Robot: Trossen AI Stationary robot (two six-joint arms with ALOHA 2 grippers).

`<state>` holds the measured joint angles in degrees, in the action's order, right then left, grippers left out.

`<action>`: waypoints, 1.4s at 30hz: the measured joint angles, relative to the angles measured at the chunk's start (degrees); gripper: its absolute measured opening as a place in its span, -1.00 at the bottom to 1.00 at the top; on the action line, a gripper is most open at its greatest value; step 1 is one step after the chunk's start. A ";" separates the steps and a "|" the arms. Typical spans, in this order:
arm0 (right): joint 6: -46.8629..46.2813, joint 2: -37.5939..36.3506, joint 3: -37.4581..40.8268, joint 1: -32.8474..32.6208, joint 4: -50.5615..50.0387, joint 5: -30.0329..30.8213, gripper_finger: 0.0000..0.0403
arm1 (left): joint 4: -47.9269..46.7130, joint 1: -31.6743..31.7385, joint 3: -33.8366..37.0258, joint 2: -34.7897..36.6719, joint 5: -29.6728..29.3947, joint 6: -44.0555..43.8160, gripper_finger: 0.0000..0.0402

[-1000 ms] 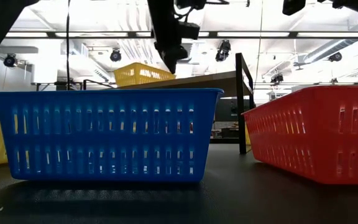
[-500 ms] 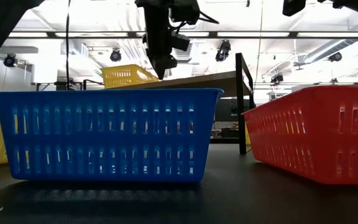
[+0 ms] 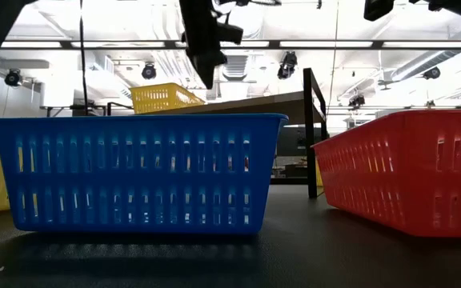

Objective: Stack baskets on shelf by color
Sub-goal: Put the middle yellow bin on the shelf

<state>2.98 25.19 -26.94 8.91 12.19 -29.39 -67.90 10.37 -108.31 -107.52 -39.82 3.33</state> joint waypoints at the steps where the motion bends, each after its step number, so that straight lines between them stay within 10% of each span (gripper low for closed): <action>1: -0.01 0.00 0.00 0.00 0.02 0.01 -0.96 | -0.63 -0.55 -0.02 0.45 2.04 0.04 -1.00; 42: 0.22 0.02 0.02 -0.02 0.02 1.05 -0.96 | -11.67 -1.07 5.68 0.83 0.85 -6.08 -1.00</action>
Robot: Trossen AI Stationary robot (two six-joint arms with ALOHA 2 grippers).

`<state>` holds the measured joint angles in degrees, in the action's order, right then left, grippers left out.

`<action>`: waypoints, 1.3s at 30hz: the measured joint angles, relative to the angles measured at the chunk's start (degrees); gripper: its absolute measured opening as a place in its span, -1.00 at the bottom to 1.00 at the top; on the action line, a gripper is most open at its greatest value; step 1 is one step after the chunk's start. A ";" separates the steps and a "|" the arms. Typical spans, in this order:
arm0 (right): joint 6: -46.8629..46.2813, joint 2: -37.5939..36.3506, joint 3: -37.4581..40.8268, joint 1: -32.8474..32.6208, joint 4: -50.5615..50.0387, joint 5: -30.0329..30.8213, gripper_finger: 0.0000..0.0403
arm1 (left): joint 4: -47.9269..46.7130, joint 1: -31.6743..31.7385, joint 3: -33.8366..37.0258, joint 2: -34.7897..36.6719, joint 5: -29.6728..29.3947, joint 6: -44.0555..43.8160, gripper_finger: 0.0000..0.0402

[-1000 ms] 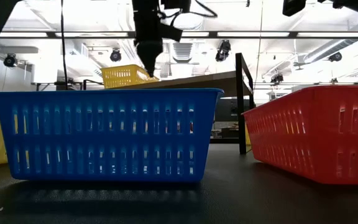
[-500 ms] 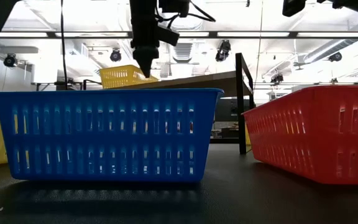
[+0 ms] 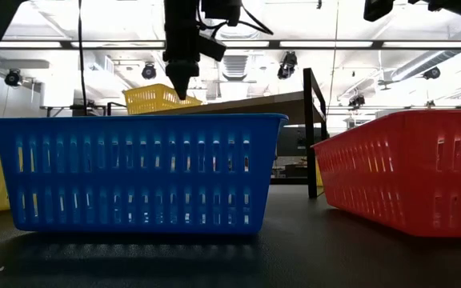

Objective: Stack baskets on shelf by color
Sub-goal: Put the middle yellow bin on the shelf, then put the top red bin on the shelf

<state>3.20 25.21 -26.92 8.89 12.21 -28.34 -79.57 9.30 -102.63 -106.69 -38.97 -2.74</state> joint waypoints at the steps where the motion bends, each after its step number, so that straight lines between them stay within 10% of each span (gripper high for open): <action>1: 0.00 0.00 0.00 0.02 0.02 0.00 -0.96 | 0.00 0.00 0.00 0.00 0.01 0.00 -1.00; 21: 0.44 0.00 0.00 0.02 0.00 0.01 -0.96 | 9.76 -14.14 3.06 12.15 0.53 -2.93 -1.00; 39: 2.80 0.09 0.02 0.01 0.00 0.00 -0.96 | 50.64 -34.75 35.60 30.88 1.93 5.09 -1.00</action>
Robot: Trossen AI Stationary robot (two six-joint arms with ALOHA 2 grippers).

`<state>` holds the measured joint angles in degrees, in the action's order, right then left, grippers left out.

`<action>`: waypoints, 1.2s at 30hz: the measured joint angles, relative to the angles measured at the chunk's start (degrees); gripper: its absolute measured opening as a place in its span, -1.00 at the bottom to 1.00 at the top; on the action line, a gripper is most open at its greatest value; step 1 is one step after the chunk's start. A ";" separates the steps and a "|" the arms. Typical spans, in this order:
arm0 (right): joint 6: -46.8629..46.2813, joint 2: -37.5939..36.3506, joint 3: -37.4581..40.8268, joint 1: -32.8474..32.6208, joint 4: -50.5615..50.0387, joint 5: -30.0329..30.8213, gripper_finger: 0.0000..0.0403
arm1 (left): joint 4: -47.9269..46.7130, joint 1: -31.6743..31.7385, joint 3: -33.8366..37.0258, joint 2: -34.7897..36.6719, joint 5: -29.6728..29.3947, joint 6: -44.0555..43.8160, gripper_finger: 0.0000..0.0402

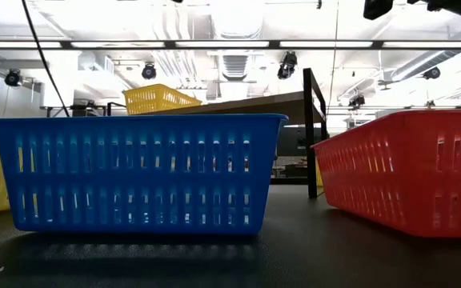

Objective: Stack baskets on shelf by color
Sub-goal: Put the top red bin on the shelf

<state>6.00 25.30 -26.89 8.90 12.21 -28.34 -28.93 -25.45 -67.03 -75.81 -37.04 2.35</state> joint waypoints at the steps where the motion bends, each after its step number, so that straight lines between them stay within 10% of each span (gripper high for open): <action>1: 0.02 0.00 0.00 -0.01 -0.03 0.00 -0.96 | 1.17 -0.35 1.45 0.84 0.02 -0.04 -1.00; 21: -4.61 20.31 -4.48 -0.04 5.81 5.91 -0.95 | 22.00 -0.90 21.61 19.30 -0.44 18.65 -1.00; 36: 1.28 27.82 -26.82 -0.01 -27.71 20.08 -0.80 | 22.02 -0.86 22.64 27.92 -9.42 23.58 -1.00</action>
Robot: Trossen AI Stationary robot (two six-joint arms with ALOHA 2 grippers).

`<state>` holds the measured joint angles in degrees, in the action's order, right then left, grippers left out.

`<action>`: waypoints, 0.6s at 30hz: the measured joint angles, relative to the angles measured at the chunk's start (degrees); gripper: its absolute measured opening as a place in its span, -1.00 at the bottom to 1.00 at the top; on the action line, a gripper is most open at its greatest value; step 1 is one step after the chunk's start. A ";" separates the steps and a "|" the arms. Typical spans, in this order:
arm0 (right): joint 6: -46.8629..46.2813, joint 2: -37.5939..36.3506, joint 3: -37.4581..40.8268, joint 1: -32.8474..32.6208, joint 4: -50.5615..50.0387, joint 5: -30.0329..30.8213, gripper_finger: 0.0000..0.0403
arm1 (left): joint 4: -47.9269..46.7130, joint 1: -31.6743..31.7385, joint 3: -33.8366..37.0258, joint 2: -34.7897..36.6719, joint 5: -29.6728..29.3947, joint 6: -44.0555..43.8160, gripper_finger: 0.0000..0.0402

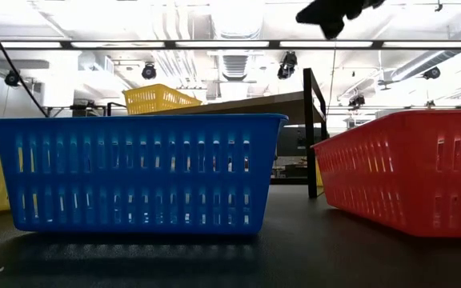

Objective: Stack baskets on shelf by color
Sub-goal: Put the top red bin on the shelf

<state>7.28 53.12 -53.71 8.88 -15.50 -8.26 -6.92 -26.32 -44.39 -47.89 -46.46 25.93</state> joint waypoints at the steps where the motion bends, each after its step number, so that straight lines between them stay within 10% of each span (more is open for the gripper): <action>1: 0.22 0.35 -1.69 0.00 -2.48 1.90 -0.75 | 0.07 0.01 0.23 0.53 -1.04 0.02 -1.00; 9: 3.48 3.43 -12.37 0.26 -20.55 15.78 -0.21 | 0.38 -0.01 4.49 4.70 -1.92 0.00 -1.00; 18: 5.69 3.87 -14.77 6.83 -30.62 16.88 0.03 | 1.97 -0.01 4.56 5.92 -1.90 0.19 -1.00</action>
<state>12.97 56.99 -68.48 15.71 -46.12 8.62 -4.95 -26.33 -39.83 -41.97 -48.36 26.12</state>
